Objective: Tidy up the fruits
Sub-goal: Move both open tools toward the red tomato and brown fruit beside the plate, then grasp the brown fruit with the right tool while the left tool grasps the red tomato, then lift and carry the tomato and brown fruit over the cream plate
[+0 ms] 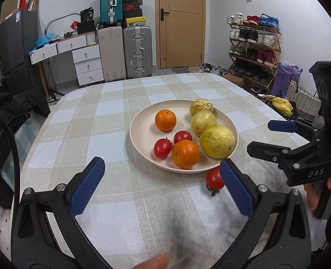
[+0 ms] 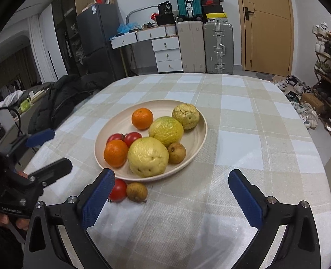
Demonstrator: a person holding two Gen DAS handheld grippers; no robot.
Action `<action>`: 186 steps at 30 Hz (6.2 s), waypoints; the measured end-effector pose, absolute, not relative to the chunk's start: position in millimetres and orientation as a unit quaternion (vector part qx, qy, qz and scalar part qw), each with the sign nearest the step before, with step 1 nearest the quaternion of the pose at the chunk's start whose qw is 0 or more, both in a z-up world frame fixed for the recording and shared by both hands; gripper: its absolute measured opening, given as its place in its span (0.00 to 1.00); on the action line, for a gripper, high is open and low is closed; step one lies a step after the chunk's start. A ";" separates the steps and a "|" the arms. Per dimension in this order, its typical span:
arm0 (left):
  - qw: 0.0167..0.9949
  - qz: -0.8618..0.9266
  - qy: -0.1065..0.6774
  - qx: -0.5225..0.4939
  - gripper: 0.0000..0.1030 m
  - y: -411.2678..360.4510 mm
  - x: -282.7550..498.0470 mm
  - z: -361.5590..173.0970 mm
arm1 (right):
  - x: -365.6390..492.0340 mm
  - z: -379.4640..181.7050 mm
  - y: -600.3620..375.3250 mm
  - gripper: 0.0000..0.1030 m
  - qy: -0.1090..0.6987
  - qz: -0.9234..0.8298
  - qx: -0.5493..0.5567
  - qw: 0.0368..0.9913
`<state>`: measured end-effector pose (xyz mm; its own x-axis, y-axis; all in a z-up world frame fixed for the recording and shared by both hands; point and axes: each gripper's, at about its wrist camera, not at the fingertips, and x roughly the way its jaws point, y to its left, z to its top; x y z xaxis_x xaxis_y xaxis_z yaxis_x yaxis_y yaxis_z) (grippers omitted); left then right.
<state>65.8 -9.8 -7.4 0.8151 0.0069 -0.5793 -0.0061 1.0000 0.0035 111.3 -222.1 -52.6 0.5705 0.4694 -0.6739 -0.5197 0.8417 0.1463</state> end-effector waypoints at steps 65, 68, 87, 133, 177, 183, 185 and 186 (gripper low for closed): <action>0.942 0.016 0.334 -0.013 0.99 6.6 84.9 -31.1 | 106.5 -86.4 -178.5 0.47 0.434 0.278 -0.124 0.848; 0.942 0.015 0.335 -0.012 0.99 6.2 85.4 -31.6 | 104.2 -85.6 -177.9 0.39 0.433 0.288 -0.126 0.845; 0.935 -0.010 0.354 -0.006 0.99 -8.2 87.6 -36.9 | 91.1 -67.3 -190.3 0.24 0.413 0.318 -0.121 0.845; 0.892 -0.111 0.436 -0.036 0.25 -54.7 113.4 -63.8 | 96.7 -49.0 -213.2 0.24 0.397 0.311 -0.091 0.859; 0.946 -0.051 0.317 -0.038 0.25 -7.5 77.3 2.9 | 95.9 -23.6 -221.1 0.24 0.331 0.333 -0.042 0.882; 0.949 -0.043 0.309 -0.053 0.25 0.6 82.1 10.6 | 101.1 -17.2 -218.6 0.24 0.321 0.332 -0.036 0.886; 0.950 -0.040 0.305 -0.055 0.25 2.2 85.2 13.5 | 104.6 -14.4 -217.6 0.24 0.321 0.335 -0.031 0.885; 0.951 -0.038 0.303 -0.054 0.25 1.9 88.0 14.8 | 106.1 -12.6 -217.5 0.24 0.319 0.334 -0.028 0.887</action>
